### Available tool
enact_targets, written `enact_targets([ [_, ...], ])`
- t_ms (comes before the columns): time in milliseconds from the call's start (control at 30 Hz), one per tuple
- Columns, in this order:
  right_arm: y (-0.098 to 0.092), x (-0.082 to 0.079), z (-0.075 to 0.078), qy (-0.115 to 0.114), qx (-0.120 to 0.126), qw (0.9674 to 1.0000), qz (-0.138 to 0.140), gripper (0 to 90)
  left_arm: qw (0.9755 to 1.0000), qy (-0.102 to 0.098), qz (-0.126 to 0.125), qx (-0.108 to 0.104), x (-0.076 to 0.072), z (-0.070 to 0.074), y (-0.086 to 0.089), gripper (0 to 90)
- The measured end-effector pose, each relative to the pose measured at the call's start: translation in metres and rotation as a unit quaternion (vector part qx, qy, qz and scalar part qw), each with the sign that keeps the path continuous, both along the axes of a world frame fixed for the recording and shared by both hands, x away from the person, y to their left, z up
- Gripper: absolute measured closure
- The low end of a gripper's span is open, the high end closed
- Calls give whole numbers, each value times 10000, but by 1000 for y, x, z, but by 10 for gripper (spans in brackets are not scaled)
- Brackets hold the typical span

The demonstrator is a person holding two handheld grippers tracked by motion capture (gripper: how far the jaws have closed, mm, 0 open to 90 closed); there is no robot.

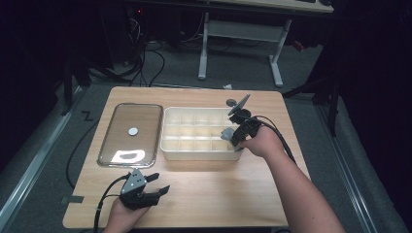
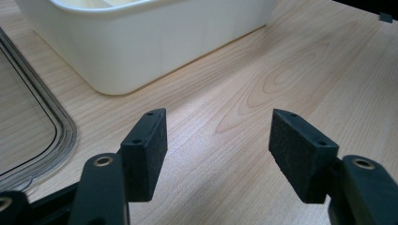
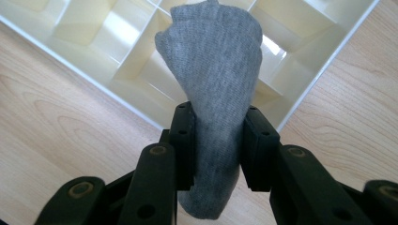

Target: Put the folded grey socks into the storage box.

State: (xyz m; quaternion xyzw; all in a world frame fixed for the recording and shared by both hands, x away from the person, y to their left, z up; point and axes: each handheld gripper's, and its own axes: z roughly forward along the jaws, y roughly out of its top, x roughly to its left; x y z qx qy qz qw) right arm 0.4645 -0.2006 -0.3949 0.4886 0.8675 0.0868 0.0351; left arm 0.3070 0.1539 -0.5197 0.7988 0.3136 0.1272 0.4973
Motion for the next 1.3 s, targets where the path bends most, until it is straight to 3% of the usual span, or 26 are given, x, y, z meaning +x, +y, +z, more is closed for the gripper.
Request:
enact_targets([
  [233,3,5,-9,44,-188,9998,10,706,10000,11,22,29,0,1,1,382],
  [400,5,7,-14,154,-253,9995,-132,709,10000,8,1,32,0,0,0,383],
  [767,10,16,-39,386,-645,9972,-50,722,10000,0,-7,8,0,1,0,383],
  [1133,14,18,-56,595,-672,9960,-33,733,10000,9,-48,37,-1,0,-1,382],
  [1300,15,18,-64,555,-752,9956,77,732,10000,39,-78,43,-1,0,-1,384],
])
